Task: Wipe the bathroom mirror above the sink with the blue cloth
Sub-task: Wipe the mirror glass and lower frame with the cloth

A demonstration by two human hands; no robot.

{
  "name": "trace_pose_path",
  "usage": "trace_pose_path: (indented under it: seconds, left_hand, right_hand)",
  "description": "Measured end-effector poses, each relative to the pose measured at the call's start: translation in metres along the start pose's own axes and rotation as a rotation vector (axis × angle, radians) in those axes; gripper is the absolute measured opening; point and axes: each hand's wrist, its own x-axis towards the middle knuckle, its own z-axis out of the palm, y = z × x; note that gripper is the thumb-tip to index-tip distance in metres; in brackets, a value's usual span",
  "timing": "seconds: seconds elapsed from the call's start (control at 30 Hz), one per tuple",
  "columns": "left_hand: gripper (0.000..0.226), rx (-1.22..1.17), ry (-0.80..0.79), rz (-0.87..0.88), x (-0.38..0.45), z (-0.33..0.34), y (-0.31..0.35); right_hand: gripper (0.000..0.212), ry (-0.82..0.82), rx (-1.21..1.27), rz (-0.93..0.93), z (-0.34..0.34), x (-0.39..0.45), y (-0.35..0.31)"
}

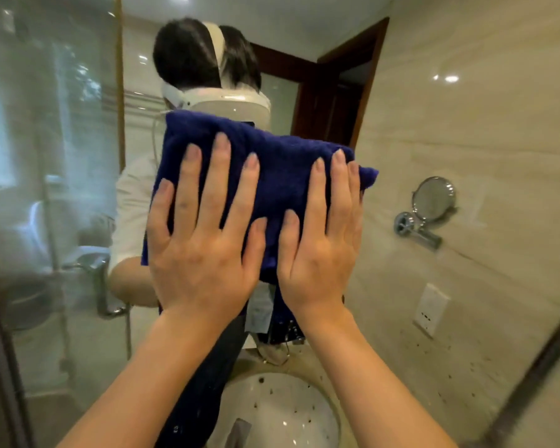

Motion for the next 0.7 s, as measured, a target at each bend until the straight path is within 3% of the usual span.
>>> trace_pose_path:
  seconds: [0.17,0.27,0.4,0.57,0.7]
  left_hand:
    - [0.058,0.008,-0.067,0.06,-0.094,0.008,0.009]
    - [0.058,0.014,-0.091,0.019,-0.116,0.011,0.018]
    - [0.056,-0.015,-0.071,-0.026,-0.085,0.008,0.029]
    - [0.055,-0.112,-0.041,-0.045,-0.006,0.008,0.059]
    - [0.054,-0.128,-0.011,-0.037,-0.009,0.013,0.063]
  right_hand:
    - [0.046,-0.117,-0.05,-0.014,-0.009,-0.094,0.009]
    - [0.047,-0.153,-0.085,-0.045,-0.012,-0.11,0.016]
    - [0.045,-0.126,-0.102,-0.07,-0.017,-0.078,0.017]
    - [0.046,0.009,-0.019,0.058,-0.021,-0.01,0.039]
    - [0.048,0.029,-0.03,0.013,-0.019,-0.01,0.049]
